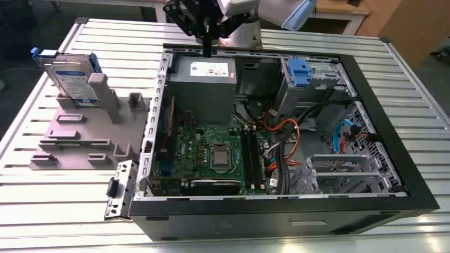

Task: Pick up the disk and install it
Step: 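Reach for the disk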

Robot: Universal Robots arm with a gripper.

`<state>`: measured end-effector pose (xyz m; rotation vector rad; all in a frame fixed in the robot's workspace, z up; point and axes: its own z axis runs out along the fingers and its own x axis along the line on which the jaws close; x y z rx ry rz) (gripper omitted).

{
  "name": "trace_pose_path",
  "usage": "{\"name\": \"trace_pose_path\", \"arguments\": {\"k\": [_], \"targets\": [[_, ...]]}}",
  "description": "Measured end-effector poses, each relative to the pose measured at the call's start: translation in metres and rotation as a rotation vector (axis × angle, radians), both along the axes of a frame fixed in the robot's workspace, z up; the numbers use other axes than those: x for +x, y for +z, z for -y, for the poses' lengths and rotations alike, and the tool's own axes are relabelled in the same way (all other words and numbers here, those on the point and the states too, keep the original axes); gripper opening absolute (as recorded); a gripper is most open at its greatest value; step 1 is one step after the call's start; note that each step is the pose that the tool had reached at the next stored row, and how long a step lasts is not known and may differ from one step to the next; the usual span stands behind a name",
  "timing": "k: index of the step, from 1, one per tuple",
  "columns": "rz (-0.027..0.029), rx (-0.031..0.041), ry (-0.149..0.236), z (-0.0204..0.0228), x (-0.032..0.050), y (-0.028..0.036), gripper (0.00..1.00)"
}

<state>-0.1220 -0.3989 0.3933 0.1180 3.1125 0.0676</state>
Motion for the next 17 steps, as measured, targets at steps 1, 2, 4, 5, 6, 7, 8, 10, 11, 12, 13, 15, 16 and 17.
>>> {"name": "trace_pose_path", "arguments": {"k": [1, 2, 4, 5, 6, 7, 8, 10, 11, 12, 13, 15, 16, 17], "targets": [[0.0000, 0.0000, 0.000, 0.0000, 0.0000, 0.0000, 0.11], [0.0000, 0.0000, 0.000, 0.0000, 0.0000, 0.0000, 0.11], [0.0001, 0.0001, 0.000, 0.0000, -0.0005, -0.0001, 0.11], [0.0001, 0.0000, 0.000, 0.0000, -0.0006, 0.0000, 0.11], [0.0000, 0.0000, 0.000, 0.0000, -0.0008, 0.0000, 0.11], [0.0001, 0.0001, 0.000, 0.0000, -0.0011, -0.0001, 0.11], [0.0001, 0.0001, 0.000, 0.0000, -0.0014, -0.0001, 0.11], [0.0000, 0.0000, 0.000, 0.0000, -0.0018, 0.0000, 0.11], [0.0001, 0.0000, 0.000, 0.0000, -0.0020, -0.0001, 0.11], [0.0000, 0.0000, 0.000, 0.0000, -0.0022, -0.0001, 0.11], [0.0001, 0.0001, 0.000, 0.0000, -0.0024, -0.0001, 0.11], [0.0000, 0.0000, 0.000, 0.0000, -0.0028, -0.0001, 0.11], [0.0000, 0.0000, 0.000, 0.0000, -0.0091, -0.0001, 0.11], [0.0000, 0.0000, 0.000, 0.0000, -0.0171, -0.0002, 0.11]]}}
